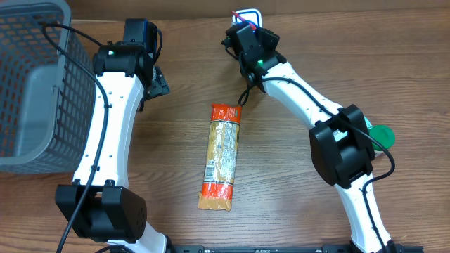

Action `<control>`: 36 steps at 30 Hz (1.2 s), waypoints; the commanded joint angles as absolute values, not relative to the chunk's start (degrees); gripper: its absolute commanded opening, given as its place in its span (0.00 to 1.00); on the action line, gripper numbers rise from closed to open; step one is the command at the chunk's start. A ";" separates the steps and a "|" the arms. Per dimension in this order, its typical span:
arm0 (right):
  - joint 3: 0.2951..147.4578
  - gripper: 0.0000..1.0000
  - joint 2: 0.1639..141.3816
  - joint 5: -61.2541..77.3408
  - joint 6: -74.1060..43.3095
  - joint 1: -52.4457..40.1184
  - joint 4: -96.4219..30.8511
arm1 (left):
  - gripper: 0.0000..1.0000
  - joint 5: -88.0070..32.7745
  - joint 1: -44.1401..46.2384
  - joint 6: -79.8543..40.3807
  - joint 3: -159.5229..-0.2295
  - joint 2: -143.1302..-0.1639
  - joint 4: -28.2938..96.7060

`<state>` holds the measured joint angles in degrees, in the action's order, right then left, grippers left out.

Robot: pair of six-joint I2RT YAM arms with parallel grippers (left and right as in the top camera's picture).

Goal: Scan the item barcode
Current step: 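Carry the red stick packet up to the white scanner, then hold the red stick packet in front of the white scanner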

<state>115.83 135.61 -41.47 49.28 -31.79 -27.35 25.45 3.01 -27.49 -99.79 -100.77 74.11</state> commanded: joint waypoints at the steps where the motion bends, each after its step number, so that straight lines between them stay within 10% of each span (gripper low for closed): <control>1: 116.57 0.04 136.16 -42.85 52.36 -31.86 -27.07 | 1.00 25.41 3.40 -27.66 -100.51 -100.38 74.06; 36: 115.46 0.03 136.70 -41.10 43.48 -28.80 -35.03 | 0.99 25.41 3.40 -27.66 -100.51 -100.38 74.06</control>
